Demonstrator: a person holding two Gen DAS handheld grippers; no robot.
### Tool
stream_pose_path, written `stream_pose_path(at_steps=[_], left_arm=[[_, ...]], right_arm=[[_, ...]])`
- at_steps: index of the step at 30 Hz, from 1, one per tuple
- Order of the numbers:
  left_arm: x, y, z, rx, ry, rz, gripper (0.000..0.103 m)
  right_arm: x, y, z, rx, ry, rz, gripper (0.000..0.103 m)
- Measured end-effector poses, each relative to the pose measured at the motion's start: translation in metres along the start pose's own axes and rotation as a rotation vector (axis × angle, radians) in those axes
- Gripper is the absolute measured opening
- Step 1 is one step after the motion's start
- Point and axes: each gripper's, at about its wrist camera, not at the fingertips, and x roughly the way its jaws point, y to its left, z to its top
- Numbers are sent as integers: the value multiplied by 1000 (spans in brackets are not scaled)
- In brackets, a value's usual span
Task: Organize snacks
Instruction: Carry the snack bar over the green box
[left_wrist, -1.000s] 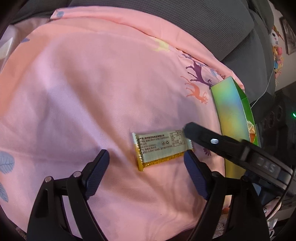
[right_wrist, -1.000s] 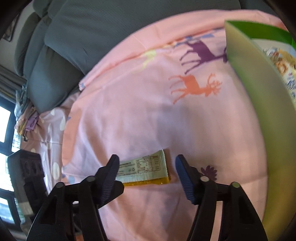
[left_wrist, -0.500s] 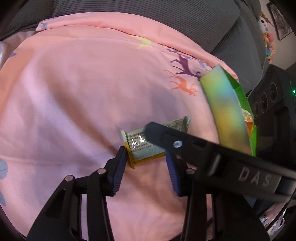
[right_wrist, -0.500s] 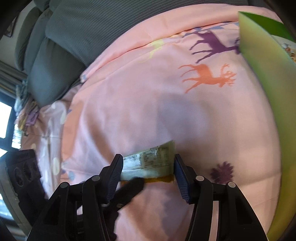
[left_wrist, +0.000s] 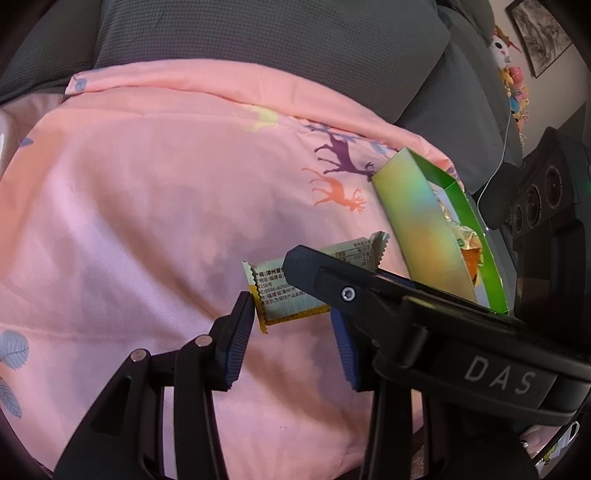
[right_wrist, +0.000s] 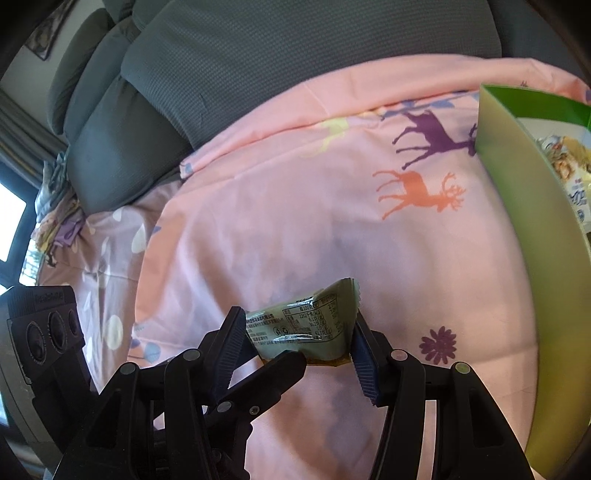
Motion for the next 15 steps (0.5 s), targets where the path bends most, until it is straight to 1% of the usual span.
stream_pose_path(at_steps=[4, 11, 15], left_arm=[[-6, -4, 0, 15, -23, -6, 39], [-11, -10, 0, 24, -41, -21, 39], [-15, -16, 0, 34, -55, -19, 36]], right_arm=[[-8, 3, 0, -15, -32, -20, 58], [-15, 7, 0, -21, -59, -38, 58], [-22, 11, 1, -35, -81, -79, 58]])
